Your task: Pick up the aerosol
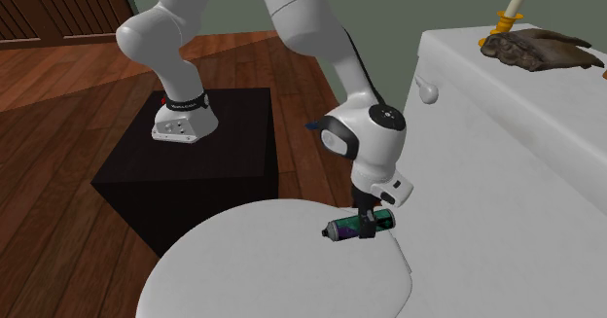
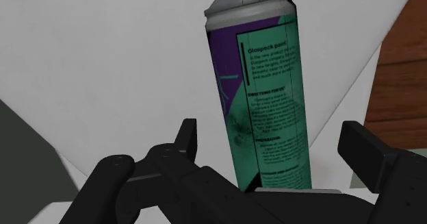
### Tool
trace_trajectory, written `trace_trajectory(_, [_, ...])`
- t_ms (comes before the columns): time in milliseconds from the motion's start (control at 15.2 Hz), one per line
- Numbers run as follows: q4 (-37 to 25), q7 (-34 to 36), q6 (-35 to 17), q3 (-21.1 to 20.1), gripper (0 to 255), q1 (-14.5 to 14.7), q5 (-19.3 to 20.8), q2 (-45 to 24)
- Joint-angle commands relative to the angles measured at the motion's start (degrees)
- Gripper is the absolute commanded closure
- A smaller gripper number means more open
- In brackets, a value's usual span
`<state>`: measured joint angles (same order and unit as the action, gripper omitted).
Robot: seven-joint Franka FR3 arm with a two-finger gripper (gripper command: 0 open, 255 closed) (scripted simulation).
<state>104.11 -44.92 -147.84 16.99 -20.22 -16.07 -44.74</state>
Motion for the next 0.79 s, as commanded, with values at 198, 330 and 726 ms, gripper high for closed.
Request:
trace_trajectory(198, [-1.3, -0.4, -1.9, -1.0, 0, -0.8, -0.8, -3.2])
trace_trajectory(330, [-1.5, -0.3, -1.8, -1.0, 255, -0.8, -0.7, -3.3])
trace_trajectory(726, [-1.5, -0.3, -1.8, -1.0, 255, -0.8, -0.7, -3.2])
